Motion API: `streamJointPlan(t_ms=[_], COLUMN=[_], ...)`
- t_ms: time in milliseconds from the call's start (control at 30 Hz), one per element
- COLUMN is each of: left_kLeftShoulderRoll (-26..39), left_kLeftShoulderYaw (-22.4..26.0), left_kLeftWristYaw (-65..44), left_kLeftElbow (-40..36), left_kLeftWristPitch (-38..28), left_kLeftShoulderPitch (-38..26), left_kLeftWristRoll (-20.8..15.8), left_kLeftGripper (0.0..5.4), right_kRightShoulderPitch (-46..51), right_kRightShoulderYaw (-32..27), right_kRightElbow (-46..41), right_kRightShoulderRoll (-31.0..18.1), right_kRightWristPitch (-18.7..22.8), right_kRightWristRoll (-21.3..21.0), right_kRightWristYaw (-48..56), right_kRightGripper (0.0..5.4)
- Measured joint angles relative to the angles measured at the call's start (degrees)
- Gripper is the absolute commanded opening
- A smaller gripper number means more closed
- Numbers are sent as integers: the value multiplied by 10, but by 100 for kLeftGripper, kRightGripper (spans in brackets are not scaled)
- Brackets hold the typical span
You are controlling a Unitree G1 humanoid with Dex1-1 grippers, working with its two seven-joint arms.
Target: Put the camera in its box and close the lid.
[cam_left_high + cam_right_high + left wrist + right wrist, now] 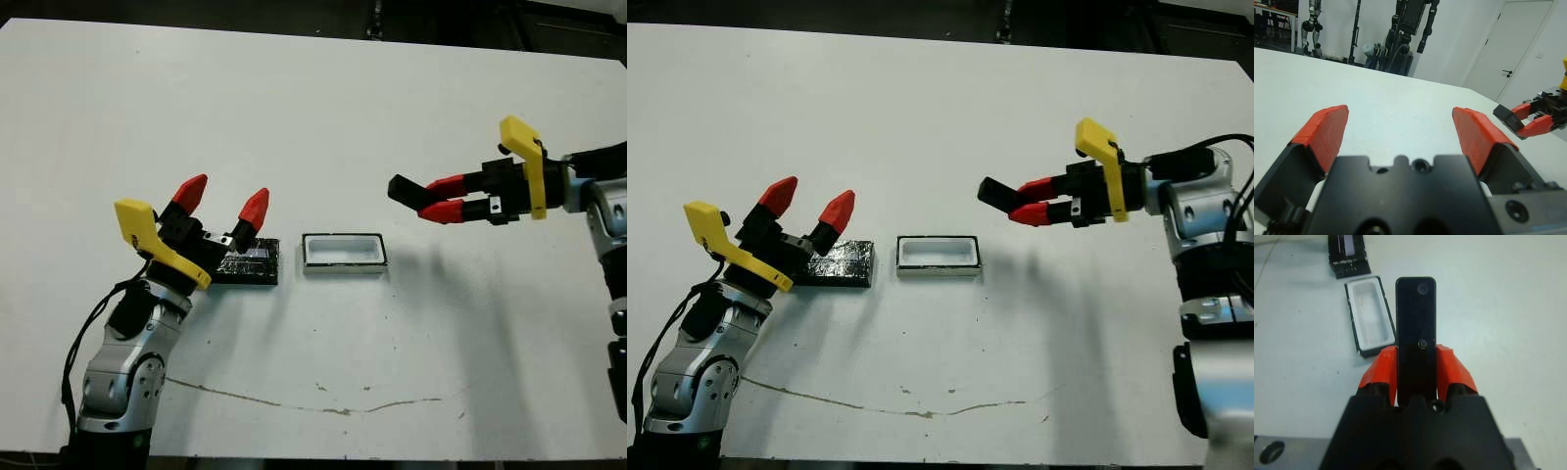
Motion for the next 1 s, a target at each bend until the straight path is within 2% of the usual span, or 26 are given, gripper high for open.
streamJointPlan(t_ms=[233,533,700,1000], left_kLeftShoulderRoll=[-1,0,0,0], left_kLeftShoulderYaw=[-1,-1,-1,0], left_kLeftWristYaw=[5,6,10,10], left_kLeftElbow=[-2,-6,-8,-8], left_kLeftWristPitch=[0,1,1,1], left_kLeftShoulderPitch=[1,2,2,2], left_kLeftWristRoll=[0,1,0,0], left_kLeftGripper=[540,540,540,540], right_kRightShoulderPitch=[-5,-24,-29,-29], right_kRightShoulderYaw=[22,61,66,75], right_kRightElbow=[-25,-28,-2,2], right_kRightShoulderRoll=[43,79,103,109], right_kRightWristPitch=[26,33,36,35], right_kRightWristRoll=[0,-6,1,-1], right_kRightWristYaw=[-12,-9,19,21], right_kRightGripper=[166,166,166,166])
